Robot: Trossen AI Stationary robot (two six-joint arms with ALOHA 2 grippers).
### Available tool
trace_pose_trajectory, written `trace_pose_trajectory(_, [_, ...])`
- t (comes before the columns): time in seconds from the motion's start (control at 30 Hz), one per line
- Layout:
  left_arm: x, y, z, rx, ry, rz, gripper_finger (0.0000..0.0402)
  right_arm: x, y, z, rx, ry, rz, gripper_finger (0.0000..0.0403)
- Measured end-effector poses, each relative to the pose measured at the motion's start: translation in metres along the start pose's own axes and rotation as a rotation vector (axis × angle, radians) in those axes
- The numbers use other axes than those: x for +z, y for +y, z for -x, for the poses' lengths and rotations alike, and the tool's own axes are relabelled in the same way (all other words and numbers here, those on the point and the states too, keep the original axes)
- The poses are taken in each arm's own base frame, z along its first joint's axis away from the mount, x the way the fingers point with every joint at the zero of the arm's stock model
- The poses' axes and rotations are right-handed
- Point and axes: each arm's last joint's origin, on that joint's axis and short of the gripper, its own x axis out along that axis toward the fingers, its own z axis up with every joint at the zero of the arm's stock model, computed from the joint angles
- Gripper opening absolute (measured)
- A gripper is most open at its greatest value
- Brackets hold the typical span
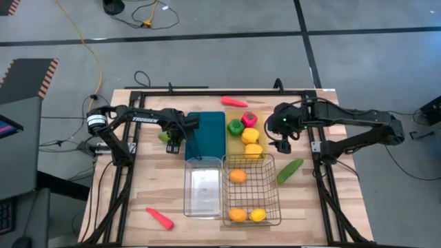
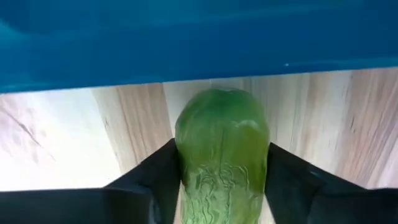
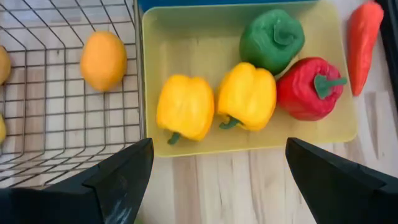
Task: Sort produce into baskets
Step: Put the left cucumber into the blue bin
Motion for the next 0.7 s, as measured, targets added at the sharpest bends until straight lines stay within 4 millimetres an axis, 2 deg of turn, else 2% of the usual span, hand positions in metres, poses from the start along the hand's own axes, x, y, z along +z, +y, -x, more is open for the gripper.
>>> trace_pose_trajectory(0.1, [0.0,0.001,0.007,-0.01,0.023,0.006,0.0143,-0.001,0.0,0.0,-0.001,0.008,0.0,0.0391])
trace_pose_trajectory(0.33, [0.013,0.013,0.051,0.0,0.002,0.034,0.0155,-0.008,-0.004,0.0,-0.008,0.075,-0.017,0.0391])
trace_pose_trajectory(0.6, [0.035,0.033,0.119,0.083,-0.215,0.092,0.017,-0.016,-0.013,0.001,-0.024,0.148,-0.067,0.0391])
trace_pose_trajectory(0.7, [0.042,0.037,0.137,0.07,-0.331,0.132,0.017,-0.016,-0.016,0.001,-0.031,0.151,-0.081,0.0391])
